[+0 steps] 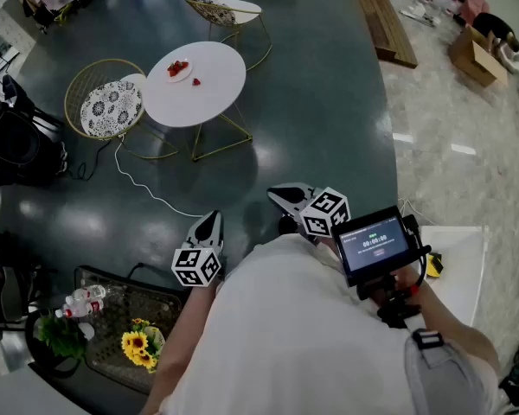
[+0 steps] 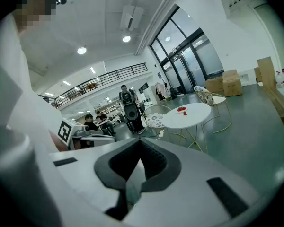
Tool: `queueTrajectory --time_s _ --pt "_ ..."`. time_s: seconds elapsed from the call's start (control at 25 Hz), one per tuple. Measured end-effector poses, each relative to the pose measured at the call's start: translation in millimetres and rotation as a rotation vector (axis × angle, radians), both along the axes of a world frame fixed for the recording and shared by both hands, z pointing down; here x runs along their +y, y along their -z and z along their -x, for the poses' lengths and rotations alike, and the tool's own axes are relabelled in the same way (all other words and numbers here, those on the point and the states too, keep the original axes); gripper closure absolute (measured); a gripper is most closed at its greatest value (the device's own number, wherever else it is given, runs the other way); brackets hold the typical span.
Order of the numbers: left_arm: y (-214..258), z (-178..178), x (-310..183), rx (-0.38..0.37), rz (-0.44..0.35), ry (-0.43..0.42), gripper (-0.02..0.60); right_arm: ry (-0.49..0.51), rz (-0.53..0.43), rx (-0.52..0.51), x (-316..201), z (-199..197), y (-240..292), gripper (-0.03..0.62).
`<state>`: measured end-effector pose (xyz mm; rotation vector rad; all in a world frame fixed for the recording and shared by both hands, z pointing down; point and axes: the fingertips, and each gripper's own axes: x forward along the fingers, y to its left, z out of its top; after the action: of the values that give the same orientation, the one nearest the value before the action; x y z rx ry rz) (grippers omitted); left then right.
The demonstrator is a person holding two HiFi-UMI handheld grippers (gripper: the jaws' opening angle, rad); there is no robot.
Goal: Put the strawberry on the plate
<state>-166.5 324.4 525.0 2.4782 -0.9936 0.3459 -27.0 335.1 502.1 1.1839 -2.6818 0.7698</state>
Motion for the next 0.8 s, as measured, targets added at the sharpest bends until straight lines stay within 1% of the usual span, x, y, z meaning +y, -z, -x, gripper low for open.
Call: queueTrajectory --time_s 0.16,0.4,0.52,0.64,0.8 --pt "-1 -10 -3 0.005 -0.001 -0.01 0.577 -0.03 -0.017 -0.033 -10 -8 10 0.588" --pt "5 -23 -7 0.006 -0.013 -0.053 0.577 -0.05 -0.043 -0.028 -12 -13 19 0.588" --pt "5 -22 -6 0.007 -0.011 -0.064 0.575 -0.073 -0.051 -0.035 -9 -12 19 0.588" --pt "4 -14 -6 0.003 -0.011 -0.063 0.577 -0.065 -0.062 -0.029 -6 -2 19 0.588" --pt "4 -10 0 0.006 -0.006 -0.068 0.577 -0.058 -0.052 -0.028 4 6 19 0.588"
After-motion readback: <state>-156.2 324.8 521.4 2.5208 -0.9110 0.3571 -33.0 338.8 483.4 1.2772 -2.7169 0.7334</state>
